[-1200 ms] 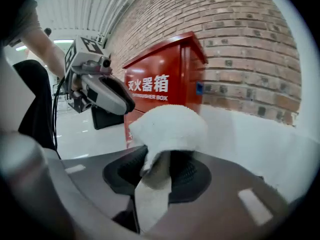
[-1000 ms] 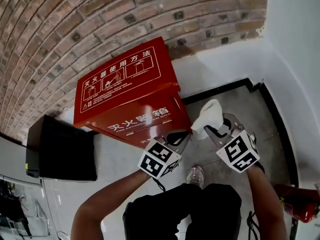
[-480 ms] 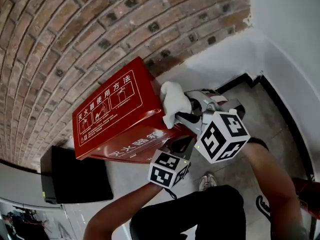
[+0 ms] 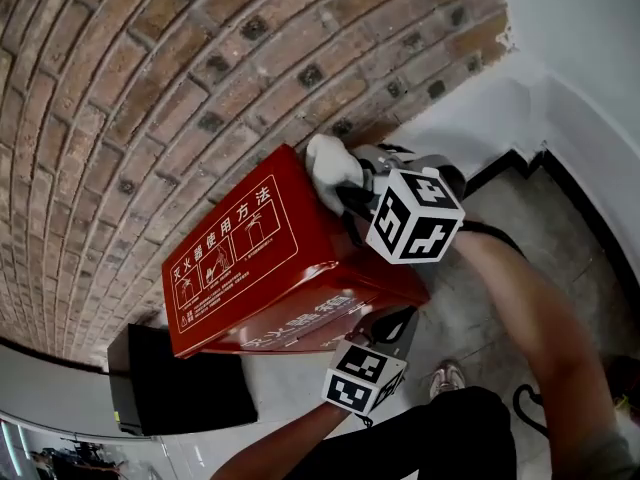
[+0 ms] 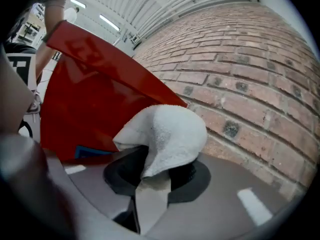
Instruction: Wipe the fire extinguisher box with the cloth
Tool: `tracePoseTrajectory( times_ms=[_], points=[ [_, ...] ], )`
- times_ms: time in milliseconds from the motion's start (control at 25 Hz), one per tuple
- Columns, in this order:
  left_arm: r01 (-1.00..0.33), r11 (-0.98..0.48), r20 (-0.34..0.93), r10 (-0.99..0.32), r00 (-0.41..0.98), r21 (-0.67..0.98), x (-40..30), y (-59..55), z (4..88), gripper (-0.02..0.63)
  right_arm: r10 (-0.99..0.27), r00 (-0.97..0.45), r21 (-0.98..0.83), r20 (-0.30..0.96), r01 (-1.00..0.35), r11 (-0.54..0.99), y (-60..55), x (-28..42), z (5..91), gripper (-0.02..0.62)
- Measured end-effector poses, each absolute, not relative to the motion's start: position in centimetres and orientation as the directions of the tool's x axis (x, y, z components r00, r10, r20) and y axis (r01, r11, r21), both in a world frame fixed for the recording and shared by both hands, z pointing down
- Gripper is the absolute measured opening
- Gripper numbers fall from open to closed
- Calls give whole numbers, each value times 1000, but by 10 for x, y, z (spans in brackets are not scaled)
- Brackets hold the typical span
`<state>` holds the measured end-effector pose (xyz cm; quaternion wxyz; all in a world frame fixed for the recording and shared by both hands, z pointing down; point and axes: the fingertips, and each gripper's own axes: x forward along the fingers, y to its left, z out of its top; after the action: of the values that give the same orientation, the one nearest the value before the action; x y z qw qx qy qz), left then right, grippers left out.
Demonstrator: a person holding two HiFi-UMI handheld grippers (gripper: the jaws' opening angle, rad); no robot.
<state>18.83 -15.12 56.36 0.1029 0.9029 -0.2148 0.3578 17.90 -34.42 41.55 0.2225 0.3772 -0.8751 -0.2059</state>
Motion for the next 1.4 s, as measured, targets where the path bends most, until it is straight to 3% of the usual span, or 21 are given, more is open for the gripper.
tracePoseTrajectory(
  times_ms=[440,920,1160,1400],
  points=[
    [-484,-871,705,-289,648,88,177,-149,581,0,-689,-626,386,366,-572,724,-356,178,506,120],
    [-544,-837,728,-341,595,53,173,-142,585,0,-484,-762,321,429,-373,871,-229,180,529,118],
    [-534,-844,753,-320,575,49,174,-126,594,0,-424,-744,340,516,-276,899,-201,181,549,118],
    [-537,-841,754,-313,577,61,179,-131,606,0,-455,-713,323,533,-325,889,-236,179,583,118]
  ],
)
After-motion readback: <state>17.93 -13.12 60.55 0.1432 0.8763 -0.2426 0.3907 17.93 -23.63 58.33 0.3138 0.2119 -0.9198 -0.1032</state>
